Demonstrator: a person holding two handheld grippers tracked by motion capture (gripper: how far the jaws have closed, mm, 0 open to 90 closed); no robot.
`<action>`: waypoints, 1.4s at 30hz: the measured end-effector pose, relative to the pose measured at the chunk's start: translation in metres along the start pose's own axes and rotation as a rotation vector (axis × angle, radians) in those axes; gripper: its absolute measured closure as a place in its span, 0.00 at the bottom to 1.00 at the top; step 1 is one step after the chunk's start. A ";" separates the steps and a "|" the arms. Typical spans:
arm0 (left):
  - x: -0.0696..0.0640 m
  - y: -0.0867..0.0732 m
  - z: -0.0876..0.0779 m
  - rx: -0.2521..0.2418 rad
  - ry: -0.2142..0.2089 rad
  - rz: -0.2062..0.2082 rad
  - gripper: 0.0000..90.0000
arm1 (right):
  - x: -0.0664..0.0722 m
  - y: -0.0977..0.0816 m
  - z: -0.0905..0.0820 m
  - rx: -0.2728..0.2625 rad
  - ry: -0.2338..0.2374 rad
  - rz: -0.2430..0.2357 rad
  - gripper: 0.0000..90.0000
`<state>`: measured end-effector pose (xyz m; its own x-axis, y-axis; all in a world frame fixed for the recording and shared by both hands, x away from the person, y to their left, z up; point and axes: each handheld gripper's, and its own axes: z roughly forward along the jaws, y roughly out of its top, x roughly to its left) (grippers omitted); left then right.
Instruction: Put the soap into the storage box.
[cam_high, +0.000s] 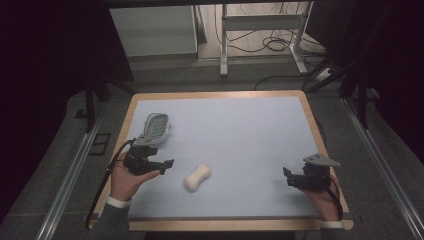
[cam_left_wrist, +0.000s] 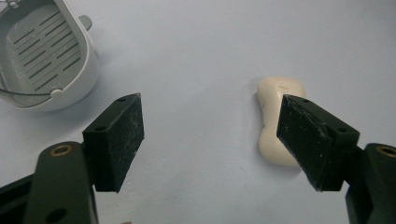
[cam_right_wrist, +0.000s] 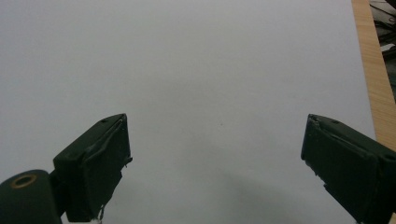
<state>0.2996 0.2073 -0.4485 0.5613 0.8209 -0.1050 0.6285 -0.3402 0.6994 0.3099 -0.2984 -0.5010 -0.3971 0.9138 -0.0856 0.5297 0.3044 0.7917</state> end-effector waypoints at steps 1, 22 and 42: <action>-0.001 0.001 0.000 0.001 0.000 0.002 0.26 | 0.000 0.000 0.000 0.002 -0.001 0.001 0.09; -0.037 0.023 0.014 0.040 -0.043 0.094 0.27 | -0.002 -0.001 -0.002 -0.010 -0.016 -0.004 0.10; -0.056 0.031 0.041 0.101 -0.087 0.121 0.26 | -0.002 -0.002 -0.002 -0.006 -0.018 -0.005 0.10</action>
<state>0.3100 0.1323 -0.4496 0.6777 0.7301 -0.0882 0.6020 -0.4818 0.6368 0.3080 -0.3016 -0.5010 -0.3859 0.9171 -0.1002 0.5236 0.3071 0.7947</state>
